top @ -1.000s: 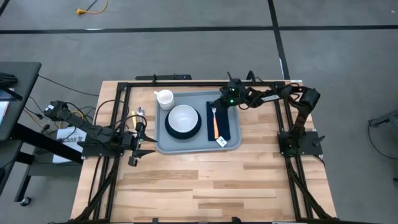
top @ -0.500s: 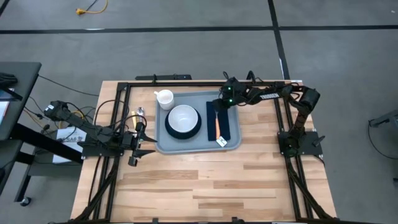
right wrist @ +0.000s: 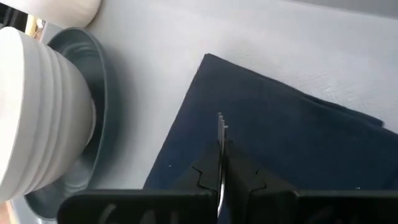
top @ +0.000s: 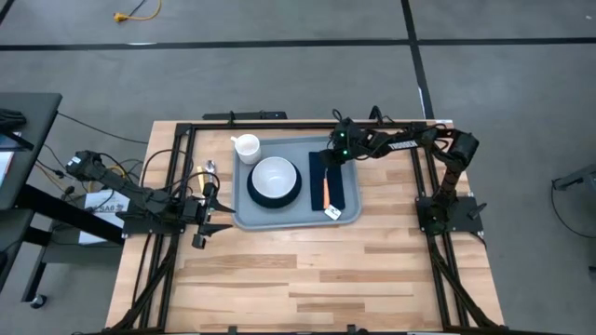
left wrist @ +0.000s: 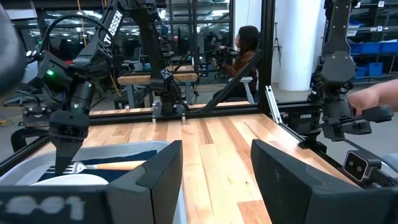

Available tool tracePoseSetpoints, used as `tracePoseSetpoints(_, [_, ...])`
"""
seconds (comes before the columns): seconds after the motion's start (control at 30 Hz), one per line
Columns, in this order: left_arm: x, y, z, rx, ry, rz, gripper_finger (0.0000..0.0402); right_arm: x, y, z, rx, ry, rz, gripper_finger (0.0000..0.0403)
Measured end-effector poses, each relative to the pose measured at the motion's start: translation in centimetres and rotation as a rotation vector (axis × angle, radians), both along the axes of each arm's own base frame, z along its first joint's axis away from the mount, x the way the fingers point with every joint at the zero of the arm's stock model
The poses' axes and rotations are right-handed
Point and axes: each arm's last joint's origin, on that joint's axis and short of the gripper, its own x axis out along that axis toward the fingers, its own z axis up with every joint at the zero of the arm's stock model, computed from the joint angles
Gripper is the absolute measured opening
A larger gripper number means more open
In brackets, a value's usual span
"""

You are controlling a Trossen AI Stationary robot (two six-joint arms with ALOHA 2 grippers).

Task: Set up tray
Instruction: Put the orange fork on the black napkin

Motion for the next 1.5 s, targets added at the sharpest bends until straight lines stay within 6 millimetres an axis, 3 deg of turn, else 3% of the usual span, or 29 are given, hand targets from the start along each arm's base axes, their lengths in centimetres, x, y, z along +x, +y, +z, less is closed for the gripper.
tracePoseSetpoints(1.13, [0.0, 0.0, 0.0, 0.0, 0.001, 0.0, 0.018, -0.1, -0.1, 0.0, -0.015, 0.002, 0.011, 0.004])
tracePoseSetpoints(1.5, [0.0, 0.0, 0.0, 0.0, 0.001, 0.0, 0.018, -1.5, -0.7, -0.7, 0.04, 0.096, -0.013, 0.004])
